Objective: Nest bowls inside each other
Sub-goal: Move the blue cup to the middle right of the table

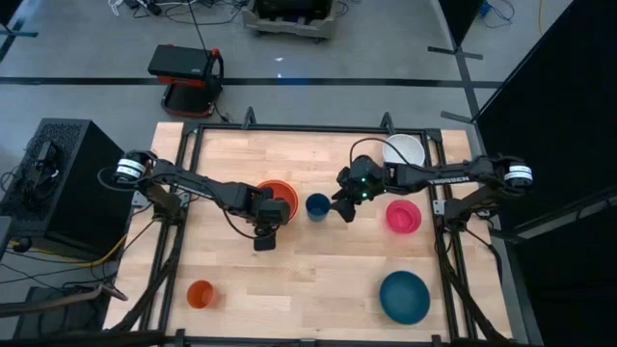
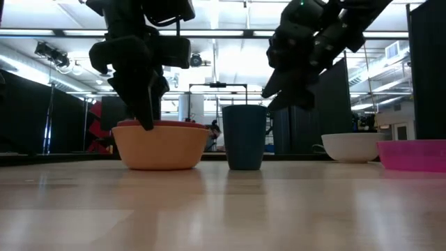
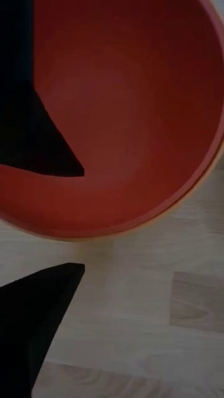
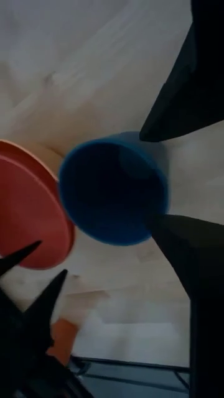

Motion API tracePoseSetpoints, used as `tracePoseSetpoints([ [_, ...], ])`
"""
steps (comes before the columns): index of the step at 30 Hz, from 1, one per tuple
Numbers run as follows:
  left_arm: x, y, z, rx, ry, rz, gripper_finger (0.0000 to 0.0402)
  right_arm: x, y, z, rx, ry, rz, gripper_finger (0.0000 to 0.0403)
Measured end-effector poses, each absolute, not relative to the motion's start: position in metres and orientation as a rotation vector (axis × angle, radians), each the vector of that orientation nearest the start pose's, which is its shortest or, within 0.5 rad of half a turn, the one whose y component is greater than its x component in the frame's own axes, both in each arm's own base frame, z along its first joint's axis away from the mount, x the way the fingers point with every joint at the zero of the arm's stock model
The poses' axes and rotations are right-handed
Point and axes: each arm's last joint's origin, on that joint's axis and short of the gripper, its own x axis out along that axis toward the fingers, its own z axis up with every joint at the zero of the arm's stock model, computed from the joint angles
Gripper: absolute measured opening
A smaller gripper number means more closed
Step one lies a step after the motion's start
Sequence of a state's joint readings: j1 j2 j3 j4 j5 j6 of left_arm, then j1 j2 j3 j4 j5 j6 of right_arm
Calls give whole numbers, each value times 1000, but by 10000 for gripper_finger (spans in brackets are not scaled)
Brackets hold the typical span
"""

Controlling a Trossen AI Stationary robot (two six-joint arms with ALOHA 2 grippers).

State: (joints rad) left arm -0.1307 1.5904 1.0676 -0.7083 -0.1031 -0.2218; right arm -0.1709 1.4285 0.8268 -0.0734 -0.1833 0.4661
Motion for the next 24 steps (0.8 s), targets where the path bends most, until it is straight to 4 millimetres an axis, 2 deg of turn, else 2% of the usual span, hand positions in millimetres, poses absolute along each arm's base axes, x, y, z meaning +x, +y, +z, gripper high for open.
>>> tracePoseSetpoints([
  [10,297,-36,206,-62,1216,120,220,297,-56,204,611,658,-173,155],
  [18,297,-36,206,-66,1215,123,214,301,-59,199,618,650,-156,157],
  [24,297,-36,206,-65,1214,124,214,304,-58,193,627,668,-135,116],
])
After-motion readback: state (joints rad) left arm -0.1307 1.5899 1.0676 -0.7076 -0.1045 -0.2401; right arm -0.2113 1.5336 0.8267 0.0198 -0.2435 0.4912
